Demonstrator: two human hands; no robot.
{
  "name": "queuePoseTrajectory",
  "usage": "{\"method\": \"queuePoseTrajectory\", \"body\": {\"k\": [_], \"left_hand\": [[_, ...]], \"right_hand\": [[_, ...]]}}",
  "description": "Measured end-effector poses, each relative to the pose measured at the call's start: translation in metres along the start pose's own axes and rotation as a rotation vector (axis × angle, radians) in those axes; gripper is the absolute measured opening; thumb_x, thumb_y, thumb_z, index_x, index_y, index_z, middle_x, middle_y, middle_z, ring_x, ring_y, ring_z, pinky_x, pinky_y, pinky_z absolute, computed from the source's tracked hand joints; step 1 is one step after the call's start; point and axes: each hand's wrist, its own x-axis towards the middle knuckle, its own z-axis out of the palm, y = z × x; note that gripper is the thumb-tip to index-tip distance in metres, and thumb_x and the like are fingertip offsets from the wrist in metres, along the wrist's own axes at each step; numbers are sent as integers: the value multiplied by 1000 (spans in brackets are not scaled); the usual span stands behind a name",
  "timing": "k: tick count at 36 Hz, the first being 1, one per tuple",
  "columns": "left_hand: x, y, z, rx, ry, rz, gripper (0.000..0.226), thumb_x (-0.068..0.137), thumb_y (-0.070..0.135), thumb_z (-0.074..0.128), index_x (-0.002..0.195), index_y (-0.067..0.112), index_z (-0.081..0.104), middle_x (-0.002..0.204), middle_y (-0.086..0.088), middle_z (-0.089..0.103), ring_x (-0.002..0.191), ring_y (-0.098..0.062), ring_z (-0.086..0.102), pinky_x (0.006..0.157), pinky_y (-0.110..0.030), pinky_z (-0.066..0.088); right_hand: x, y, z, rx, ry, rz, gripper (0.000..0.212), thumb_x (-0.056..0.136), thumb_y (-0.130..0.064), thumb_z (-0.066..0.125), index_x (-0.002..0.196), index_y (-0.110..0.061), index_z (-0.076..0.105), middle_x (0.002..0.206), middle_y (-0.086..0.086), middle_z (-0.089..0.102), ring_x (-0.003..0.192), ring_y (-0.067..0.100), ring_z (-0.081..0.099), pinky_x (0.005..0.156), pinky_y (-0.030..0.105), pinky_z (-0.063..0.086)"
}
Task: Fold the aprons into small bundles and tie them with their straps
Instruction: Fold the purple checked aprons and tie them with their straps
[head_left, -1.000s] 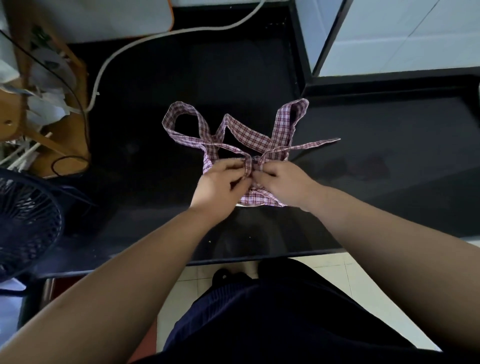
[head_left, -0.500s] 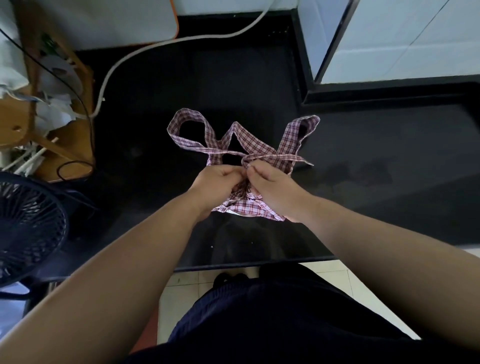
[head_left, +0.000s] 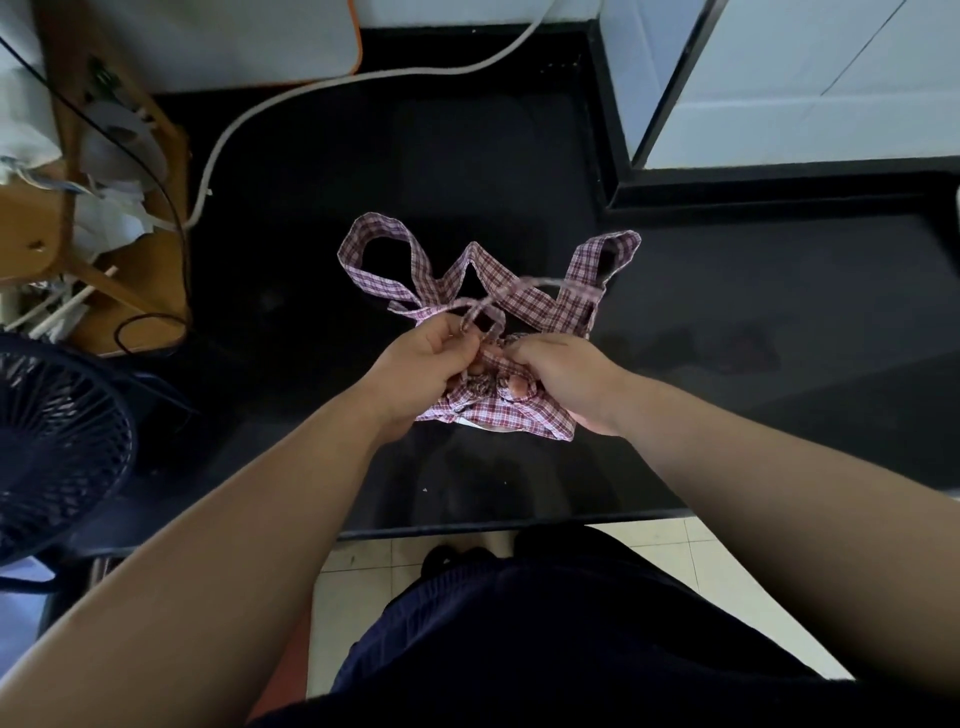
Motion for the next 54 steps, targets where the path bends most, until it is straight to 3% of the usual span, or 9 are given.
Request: {"method": "queuePoseTrajectory", "body": {"k": [6,10,16,27,34,45,48,50,54], "left_hand": [[-2,-1,6,24,-79,28,16,100,14,47,106,19,62,102,3,69,99,-7,63,90,-20,46],[-3,-1,2,-32,-81,26,17,98,13,50,103,21,64,101,1,68,95,-10,61,90,-24,46],[-1,6,-5,179,-102,56,14,95,11,56,95,23,63,100,-2,67,96,-12,61,93,-29,47],[4,-1,-7,-240,-100,-35,13,89,16,58,87,15,71,90,1,73,92,-14,64,95,-30,45],[3,-3,-2,-225,-49,43,16,91,5,57,91,13,71,92,6,75,98,-7,68,88,-18,51],[4,-5,-4,-250,12,21,15,85,15,63,85,20,77,96,-6,75,99,-19,69,91,-32,51],[4,-5,-1,-234,18,12,15,92,9,57,96,9,72,98,-10,73,98,-20,69,88,-29,53],[4,-4,1,-220,67,7,16,95,10,56,99,6,70,99,-12,73,98,-22,69,89,-31,53],[7,-7,4,-143,214,1,15,96,19,57,91,15,70,91,-5,75,92,-19,71,89,-36,55]], "right_hand": [[6,-4,1,-72,23,16,50,89,-57,52,67,-14,64,66,1,60,63,16,49,74,30,42],[9,-8,-2,-103,-80,52,74,62,-76,62,84,-6,68,76,8,64,66,12,53,83,31,45],[7,-17,-11,-121,-218,125,27,83,-38,66,74,-14,61,61,-4,58,65,10,45,73,25,37],[7,-16,3,-445,3,7,50,94,-26,55,49,-15,35,44,-4,28,40,10,24,41,24,22],[3,-14,2,162,26,116,27,96,-8,50,70,-11,54,65,2,51,83,16,48,92,29,41],[-11,-14,-12,512,-141,188,15,91,-24,56,98,-14,65,90,1,67,94,17,61,90,34,44],[-7,-12,-4,551,-47,141,29,82,-22,70,106,-7,69,106,7,71,102,18,65,89,31,51],[-6,-11,3,581,33,77,6,87,-17,67,90,-11,68,95,6,71,90,16,68,75,27,55],[-7,0,8,515,339,-53,15,97,-17,55,83,-15,60,69,-2,64,66,13,64,65,30,56]]}}
